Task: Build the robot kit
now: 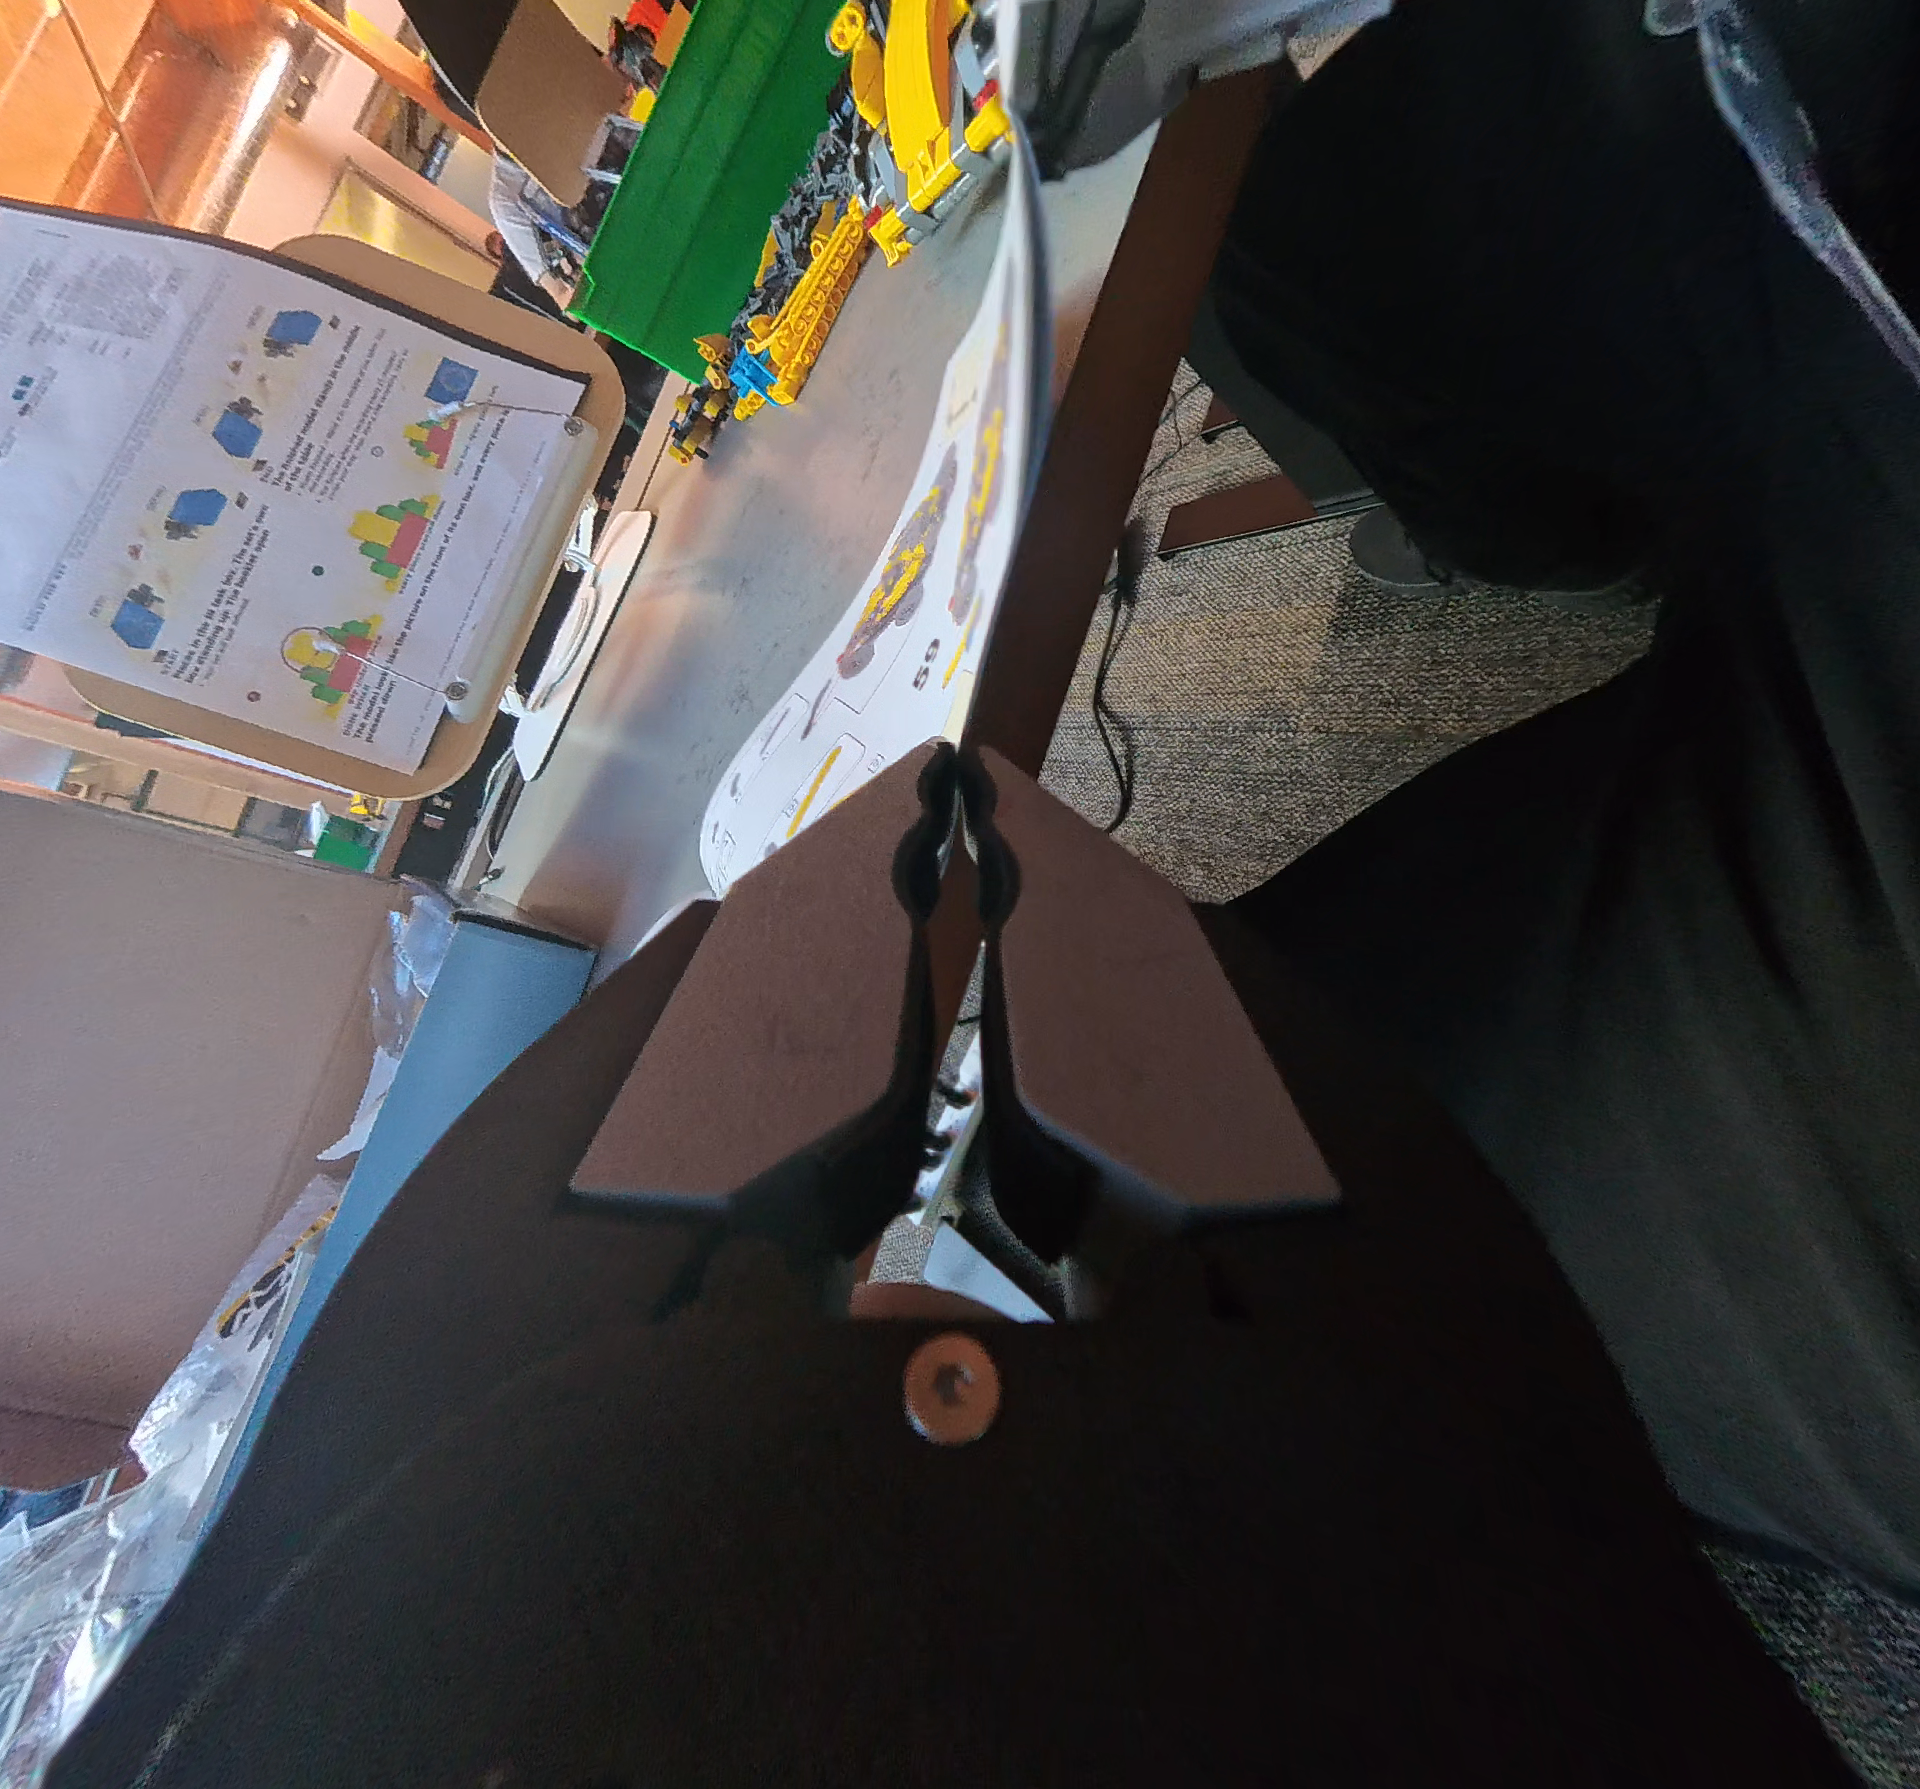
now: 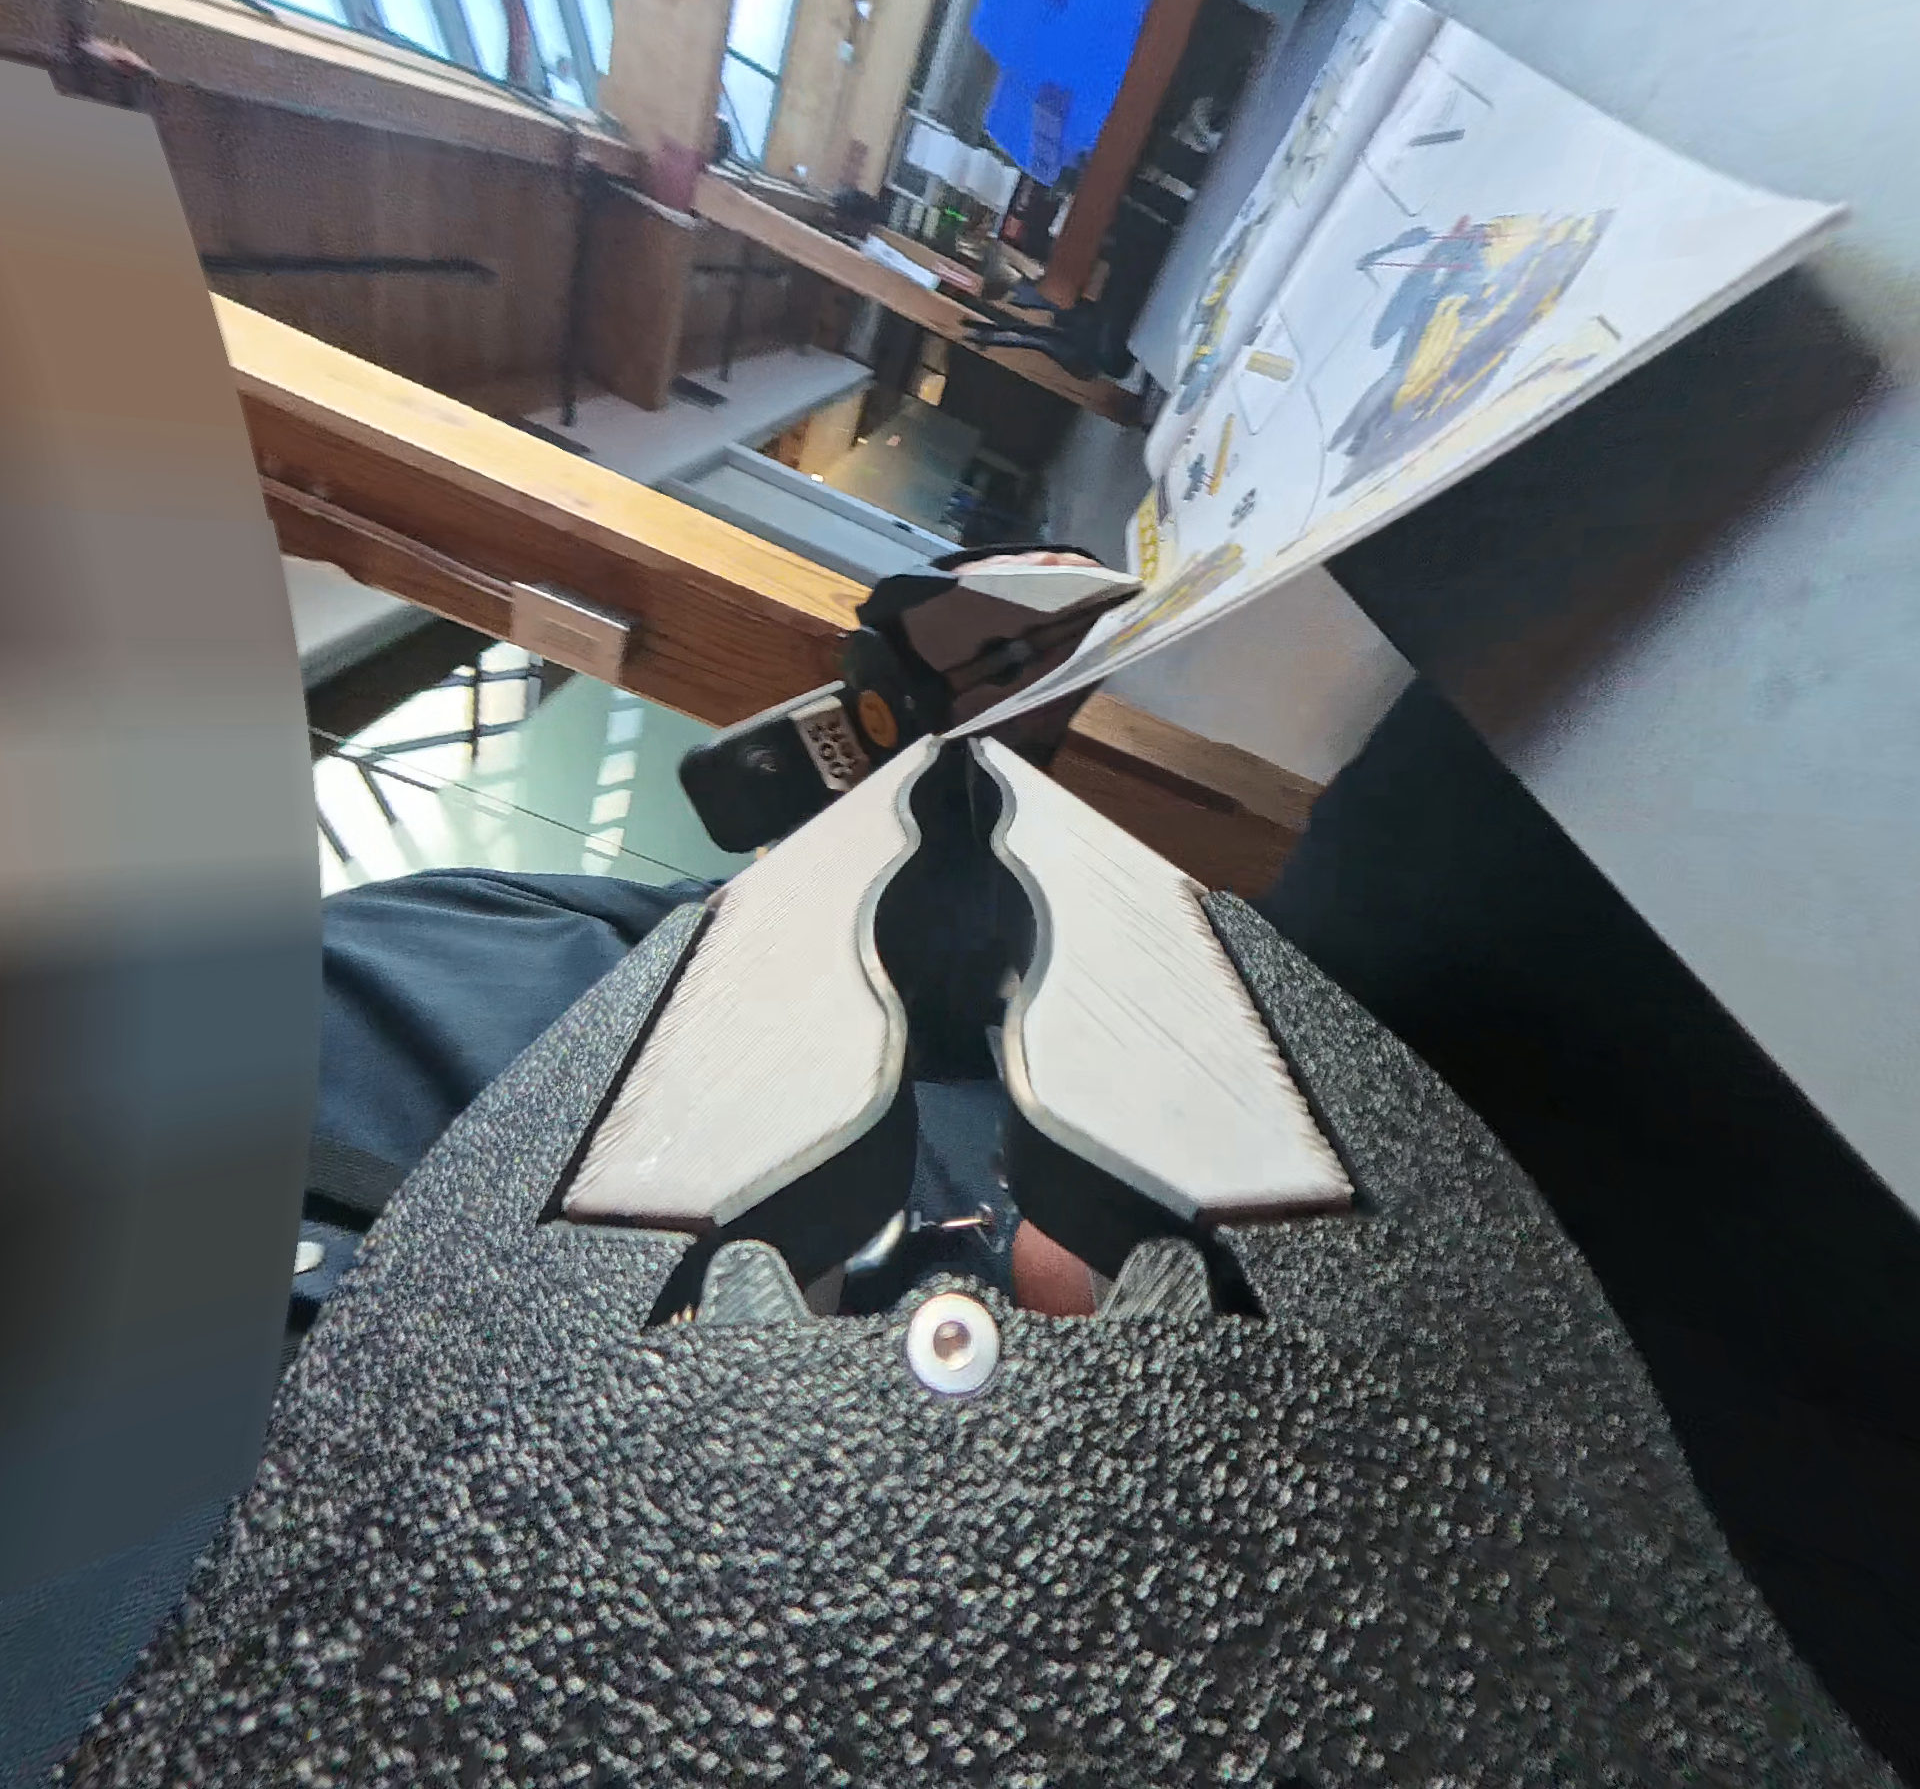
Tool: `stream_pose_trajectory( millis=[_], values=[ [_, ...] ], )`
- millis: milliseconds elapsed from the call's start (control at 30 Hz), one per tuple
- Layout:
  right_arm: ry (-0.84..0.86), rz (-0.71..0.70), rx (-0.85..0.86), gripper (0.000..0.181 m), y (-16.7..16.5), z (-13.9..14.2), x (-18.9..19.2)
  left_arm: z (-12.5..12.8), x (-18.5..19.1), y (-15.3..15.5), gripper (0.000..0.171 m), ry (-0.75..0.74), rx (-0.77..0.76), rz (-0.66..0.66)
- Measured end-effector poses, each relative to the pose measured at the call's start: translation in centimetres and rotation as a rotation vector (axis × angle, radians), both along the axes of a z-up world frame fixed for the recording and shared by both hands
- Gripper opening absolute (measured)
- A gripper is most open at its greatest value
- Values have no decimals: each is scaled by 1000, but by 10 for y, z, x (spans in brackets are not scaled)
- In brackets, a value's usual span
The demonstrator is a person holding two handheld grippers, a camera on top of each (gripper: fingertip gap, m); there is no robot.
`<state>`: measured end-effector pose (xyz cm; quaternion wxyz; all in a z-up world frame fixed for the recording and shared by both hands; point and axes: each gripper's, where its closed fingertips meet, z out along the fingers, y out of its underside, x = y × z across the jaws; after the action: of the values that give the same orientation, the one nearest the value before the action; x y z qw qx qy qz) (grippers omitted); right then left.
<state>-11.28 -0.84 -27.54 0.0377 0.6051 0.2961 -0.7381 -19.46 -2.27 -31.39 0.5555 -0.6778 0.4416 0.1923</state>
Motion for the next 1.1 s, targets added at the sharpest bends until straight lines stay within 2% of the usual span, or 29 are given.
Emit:
stream_pose_trajectory(
  millis=[133,167,267,300,467,533,667,767,867,967,1000,1100],
  values=[
    [1,10,-14,33,0,0,2,4,-1,0,0,-6,17,4],
    [3,16,-18,34,-1,0,2,5,-2,0,0,-7,22,6],
    [-19,3,-8,18,-1,-5,1,8,-1,-1,0,-1,34,5],
    [-16,-2,-8,6,-1,-4,0,9,-1,-1,0,2,39,7],
    [44,-34,37,0,-1,4,-1,11,0,-1,1,-77,6,27],
    [77,-58,57,0,1,10,-2,16,10,-1,19,-168,-41,-2],
    [152,-73,93,0,2,26,-4,55,40,-1,36,-347,-56,-93],
    [212,-64,107,1,-1,39,-6,69,52,8,41,-357,-98,-101],
    [267,-55,109,0,-3,52,-9,66,62,18,37,-310,-129,-104],
    [299,-57,103,0,0,59,-13,70,53,34,9,-239,-35,-21],
    [310,-64,98,0,2,61,-14,75,50,37,1,-239,3,1],
    [368,-66,57,1,5,74,-17,84,50,41,0,-350,59,24]
  ],
)
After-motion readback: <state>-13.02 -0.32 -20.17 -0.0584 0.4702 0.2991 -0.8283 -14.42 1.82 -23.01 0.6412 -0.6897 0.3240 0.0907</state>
